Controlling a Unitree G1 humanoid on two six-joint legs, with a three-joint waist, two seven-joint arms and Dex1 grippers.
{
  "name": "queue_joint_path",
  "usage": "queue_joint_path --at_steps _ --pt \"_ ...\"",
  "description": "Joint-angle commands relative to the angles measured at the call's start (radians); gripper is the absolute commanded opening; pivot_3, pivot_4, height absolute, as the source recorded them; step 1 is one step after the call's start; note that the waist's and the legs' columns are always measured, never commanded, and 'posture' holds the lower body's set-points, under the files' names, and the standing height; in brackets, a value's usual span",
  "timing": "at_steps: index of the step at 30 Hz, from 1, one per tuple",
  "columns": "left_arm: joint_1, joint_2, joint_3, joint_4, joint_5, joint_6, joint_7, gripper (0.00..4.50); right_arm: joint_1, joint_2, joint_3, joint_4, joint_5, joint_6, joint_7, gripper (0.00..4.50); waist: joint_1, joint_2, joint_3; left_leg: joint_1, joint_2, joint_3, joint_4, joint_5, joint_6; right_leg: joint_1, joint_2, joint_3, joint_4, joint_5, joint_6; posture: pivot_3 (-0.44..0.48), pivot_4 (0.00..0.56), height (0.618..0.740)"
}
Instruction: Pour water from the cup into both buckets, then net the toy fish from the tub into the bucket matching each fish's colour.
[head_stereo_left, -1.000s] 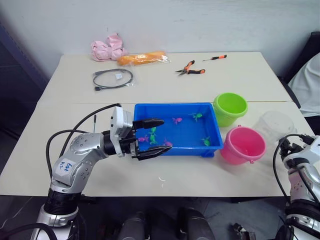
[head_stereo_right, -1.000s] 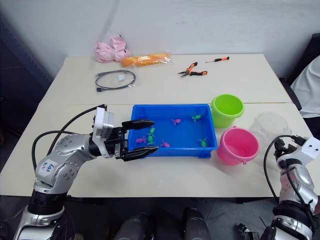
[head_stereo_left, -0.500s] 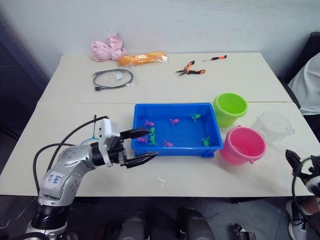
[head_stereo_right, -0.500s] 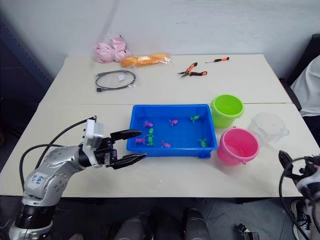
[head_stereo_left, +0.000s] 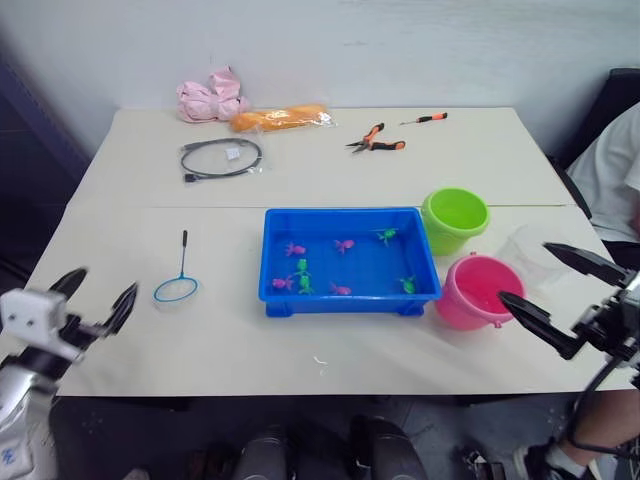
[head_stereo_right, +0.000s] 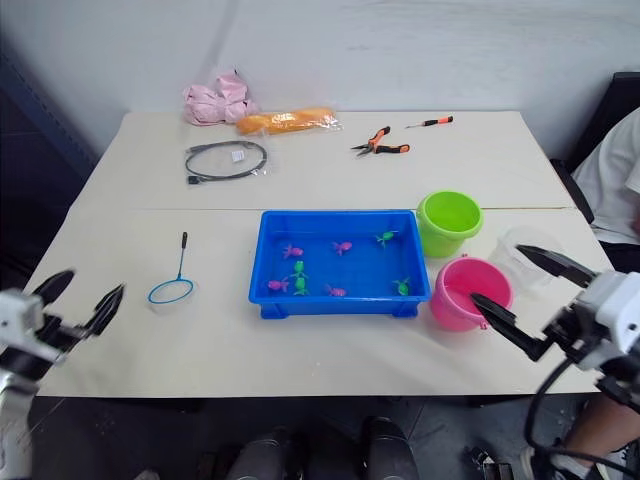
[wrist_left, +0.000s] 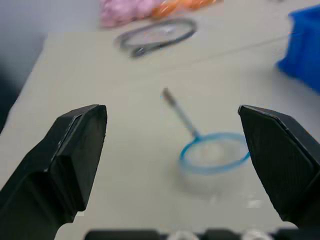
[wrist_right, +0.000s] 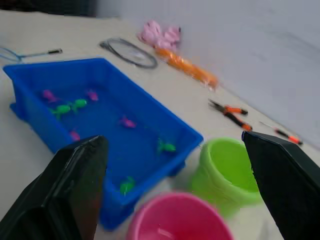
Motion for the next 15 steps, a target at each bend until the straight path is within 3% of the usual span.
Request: queue_joint_path --at_steps 1,5,8,10,15 --pt "0.101 -0.040 0.135 -0.014 0.015 0.082 0.177 4.50 -0.054 0.021 0.037 -0.007 0.004 -0.025 -0.021 4.46 0.001 -0.002 -0.001 0.000 0.000 0.000 0.000 0.000 0.000 0.000 0.000 0.000 -0.001 0.000 0.000 0.000 0.150 0.740" --pt "0.194 -0.094 0.182 -0.086 -0.026 0.102 0.216 4.50 -0.094 0.065 0.121 0.038 -0.021 -0.157 0.075 4.46 0.004 -0.005 -0.003 -0.001 0.000 -0.001 0.000 -0.004 0.000 0.000 -0.001 -0.001 -0.003 -0.001 -0.001 0.000 0.150 0.740" --pt "0.206 -0.104 0.176 -0.152 -0.046 0.138 0.239 4.50 -0.122 0.076 0.157 0.040 0.021 -0.137 0.082 4.46 0.016 -0.005 -0.003 -0.001 0.000 -0.001 0.000 -0.006 -0.002 0.001 -0.002 -0.002 -0.003 -0.001 -0.001 0.000 0.150 0.740" --pt "0.191 -0.101 0.160 -0.222 -0.069 0.196 0.270 4.50 -0.157 0.086 0.186 0.010 0.056 -0.100 0.054 4.46 0.018 -0.005 -0.003 -0.001 0.000 -0.001 0.000 -0.006 0.000 0.001 -0.003 -0.002 -0.003 -0.001 -0.002 0.000 0.150 0.740" --pt "0.080 -0.067 0.038 -0.358 -0.107 0.409 0.344 4.50 -0.133 0.072 0.240 0.021 0.032 -0.156 0.161 4.46 0.025 -0.005 -0.003 -0.001 0.000 -0.003 0.000 -0.005 -0.002 0.000 -0.003 -0.004 -0.001 -0.001 -0.004 0.000 0.150 0.740"
